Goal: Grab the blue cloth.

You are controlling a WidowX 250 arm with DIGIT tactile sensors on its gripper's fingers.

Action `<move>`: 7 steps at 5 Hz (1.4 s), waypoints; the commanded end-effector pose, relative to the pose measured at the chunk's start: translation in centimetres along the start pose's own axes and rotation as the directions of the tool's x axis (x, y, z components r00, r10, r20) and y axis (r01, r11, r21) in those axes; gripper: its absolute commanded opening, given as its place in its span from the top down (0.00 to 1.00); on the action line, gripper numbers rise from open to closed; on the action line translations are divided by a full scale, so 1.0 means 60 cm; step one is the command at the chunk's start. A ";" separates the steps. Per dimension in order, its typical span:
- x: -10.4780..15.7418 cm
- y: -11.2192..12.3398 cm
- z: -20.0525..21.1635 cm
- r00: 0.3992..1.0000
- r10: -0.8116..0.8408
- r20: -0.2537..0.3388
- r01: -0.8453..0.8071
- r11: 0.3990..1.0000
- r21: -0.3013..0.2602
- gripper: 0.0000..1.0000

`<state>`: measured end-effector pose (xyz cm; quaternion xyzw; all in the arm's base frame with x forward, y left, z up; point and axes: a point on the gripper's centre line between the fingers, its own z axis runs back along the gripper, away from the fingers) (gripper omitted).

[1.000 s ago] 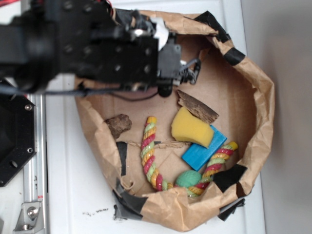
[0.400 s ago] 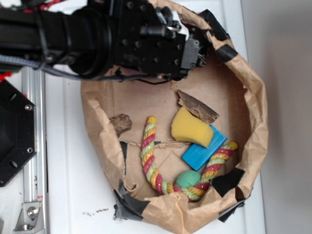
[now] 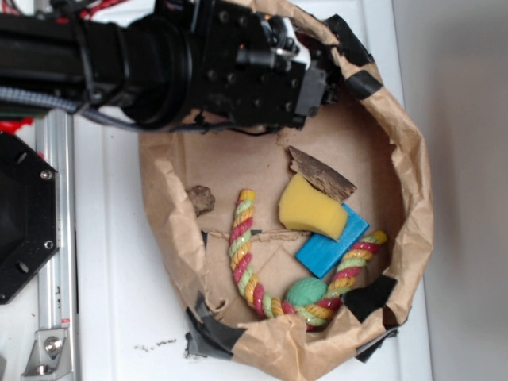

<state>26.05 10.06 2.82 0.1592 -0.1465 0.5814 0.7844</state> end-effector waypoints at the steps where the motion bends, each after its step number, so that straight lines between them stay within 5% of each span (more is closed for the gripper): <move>1: 0.006 0.042 0.003 0.999 0.023 0.025 -0.024 1.000 0.005 0.00; 2: 0.012 0.043 -0.009 0.998 0.055 -0.026 -0.055 0.998 0.021 1.00; 4: 0.020 0.038 0.010 0.999 -0.021 -0.035 0.021 1.000 -0.001 1.00; 5: 0.019 0.026 0.044 0.984 -0.174 -0.040 0.171 0.983 -0.068 1.00; 6: 0.015 0.003 0.103 0.923 -0.385 0.002 0.378 0.907 -0.187 1.00; 7: 0.018 -0.043 0.155 0.797 -0.598 -0.087 0.540 0.770 -0.341 1.00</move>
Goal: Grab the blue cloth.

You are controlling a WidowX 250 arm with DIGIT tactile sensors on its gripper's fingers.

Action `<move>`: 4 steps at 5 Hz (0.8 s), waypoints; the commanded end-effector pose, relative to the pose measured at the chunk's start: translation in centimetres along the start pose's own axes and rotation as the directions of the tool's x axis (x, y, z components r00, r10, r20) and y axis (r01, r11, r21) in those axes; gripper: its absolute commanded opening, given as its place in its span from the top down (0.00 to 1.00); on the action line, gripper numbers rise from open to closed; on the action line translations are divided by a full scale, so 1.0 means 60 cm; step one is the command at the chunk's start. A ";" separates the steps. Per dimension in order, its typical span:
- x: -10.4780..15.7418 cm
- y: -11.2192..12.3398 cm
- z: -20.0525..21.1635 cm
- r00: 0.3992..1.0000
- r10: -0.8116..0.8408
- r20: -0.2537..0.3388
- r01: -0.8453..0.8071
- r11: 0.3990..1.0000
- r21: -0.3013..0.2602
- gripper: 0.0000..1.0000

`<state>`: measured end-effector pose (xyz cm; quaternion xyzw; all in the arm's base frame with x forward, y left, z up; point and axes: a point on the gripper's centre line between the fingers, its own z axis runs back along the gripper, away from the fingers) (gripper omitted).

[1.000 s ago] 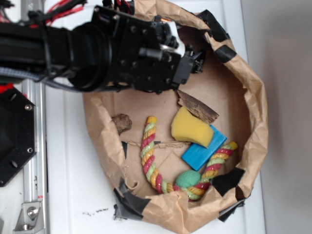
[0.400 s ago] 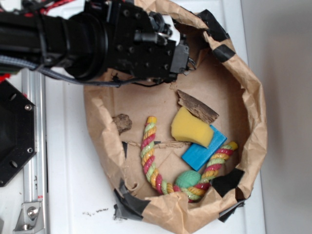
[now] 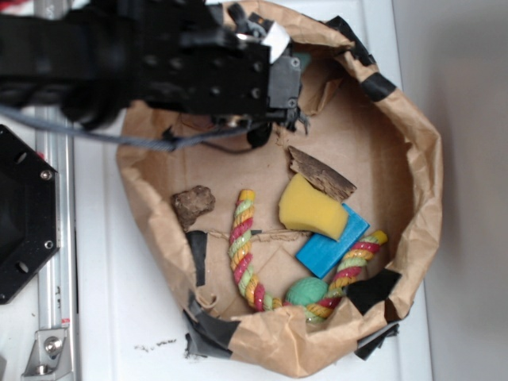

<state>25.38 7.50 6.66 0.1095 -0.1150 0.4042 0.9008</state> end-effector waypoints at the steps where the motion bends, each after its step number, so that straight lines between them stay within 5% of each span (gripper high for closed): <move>1: 0.030 -0.059 0.099 0.887 -0.450 -0.102 0.405 0.865 -0.295 1.00; 3: -0.041 -0.001 0.158 0.569 -0.822 -0.008 0.772 0.538 -0.338 1.00; 4: -0.052 0.012 0.165 0.420 -0.906 0.051 0.868 0.385 -0.315 1.00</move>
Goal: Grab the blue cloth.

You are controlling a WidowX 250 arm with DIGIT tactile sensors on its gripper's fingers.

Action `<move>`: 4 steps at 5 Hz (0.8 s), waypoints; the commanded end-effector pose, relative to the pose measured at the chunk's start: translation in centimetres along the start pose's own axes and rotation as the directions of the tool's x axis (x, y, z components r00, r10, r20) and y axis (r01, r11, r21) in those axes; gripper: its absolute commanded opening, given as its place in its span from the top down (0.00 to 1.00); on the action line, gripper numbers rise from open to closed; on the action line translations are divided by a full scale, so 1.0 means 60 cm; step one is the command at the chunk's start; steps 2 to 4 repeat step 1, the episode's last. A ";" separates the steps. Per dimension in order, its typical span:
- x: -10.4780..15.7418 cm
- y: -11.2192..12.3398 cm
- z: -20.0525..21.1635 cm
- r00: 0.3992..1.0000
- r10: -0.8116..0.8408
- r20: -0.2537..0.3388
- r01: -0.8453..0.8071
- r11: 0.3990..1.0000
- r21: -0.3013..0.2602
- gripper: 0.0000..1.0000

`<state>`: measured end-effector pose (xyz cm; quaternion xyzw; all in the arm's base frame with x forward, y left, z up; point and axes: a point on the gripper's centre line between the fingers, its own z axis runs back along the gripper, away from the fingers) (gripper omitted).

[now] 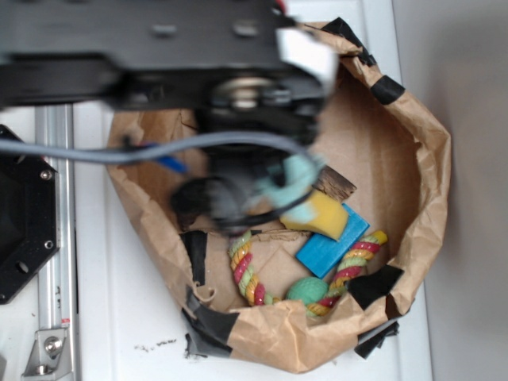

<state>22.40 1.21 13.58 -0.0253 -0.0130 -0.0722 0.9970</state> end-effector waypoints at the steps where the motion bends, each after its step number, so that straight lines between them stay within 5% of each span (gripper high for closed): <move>1: -0.004 0.018 0.025 0.984 -0.171 0.052 0.164 0.981 0.107 1.00; 4: -0.004 0.018 0.025 0.984 -0.171 0.052 0.164 0.981 0.107 1.00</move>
